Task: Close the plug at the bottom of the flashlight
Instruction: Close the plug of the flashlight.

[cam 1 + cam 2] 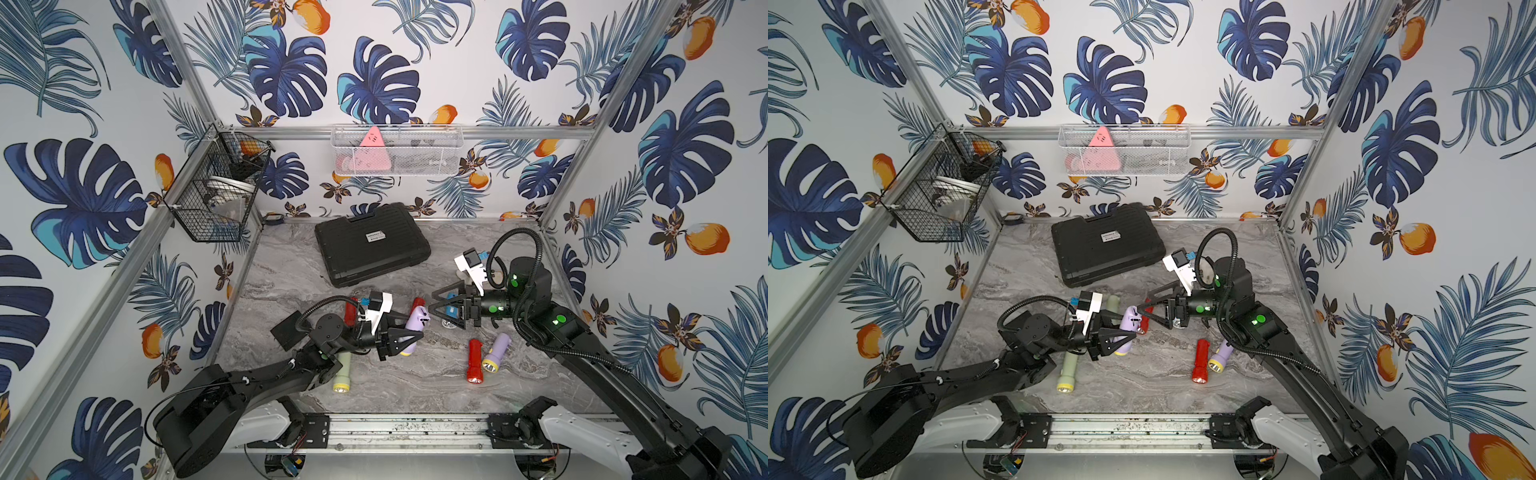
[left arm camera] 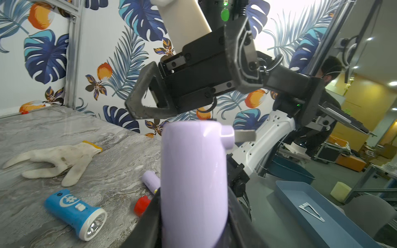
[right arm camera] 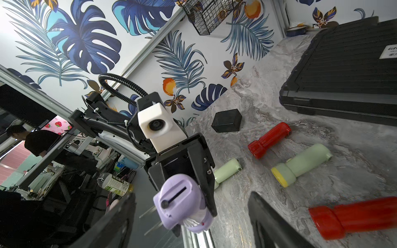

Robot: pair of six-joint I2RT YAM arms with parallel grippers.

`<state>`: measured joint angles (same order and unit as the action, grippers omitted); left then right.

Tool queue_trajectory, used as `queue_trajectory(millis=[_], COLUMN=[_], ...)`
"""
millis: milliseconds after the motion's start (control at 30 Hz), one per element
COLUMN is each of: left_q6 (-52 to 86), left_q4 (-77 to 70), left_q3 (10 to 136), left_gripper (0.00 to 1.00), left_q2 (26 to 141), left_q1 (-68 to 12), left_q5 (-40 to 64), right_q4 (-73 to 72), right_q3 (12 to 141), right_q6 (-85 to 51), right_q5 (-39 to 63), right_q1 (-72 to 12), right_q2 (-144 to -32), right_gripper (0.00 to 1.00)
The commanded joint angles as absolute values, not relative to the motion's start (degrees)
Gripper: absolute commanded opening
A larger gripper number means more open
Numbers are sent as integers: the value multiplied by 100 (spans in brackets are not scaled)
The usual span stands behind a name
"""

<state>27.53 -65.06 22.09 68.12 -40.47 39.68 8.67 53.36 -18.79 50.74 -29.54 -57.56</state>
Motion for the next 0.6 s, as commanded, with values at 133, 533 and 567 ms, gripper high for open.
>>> queue_trajectory(millis=[133, 533, 567], left_q6=[2812, 2856, 2872], left_q4=[-6943, -6987, -7011], left_q3=[2196, 2246, 2241], left_gripper=[0, 0, 0], left_q2=[6672, 6724, 6719], left_q1=[-4030, -4005, -3999], left_q5=[4513, 4616, 4615], right_q4=[680, 815, 842], right_q3=[5438, 5501, 5477], right_q6=[-1714, -1670, -1657], right_q5=[5382, 5420, 5406], right_q1=[-3122, -3304, -3311], right_q2=[-5874, -5850, -5839], right_gripper=[76, 61, 62])
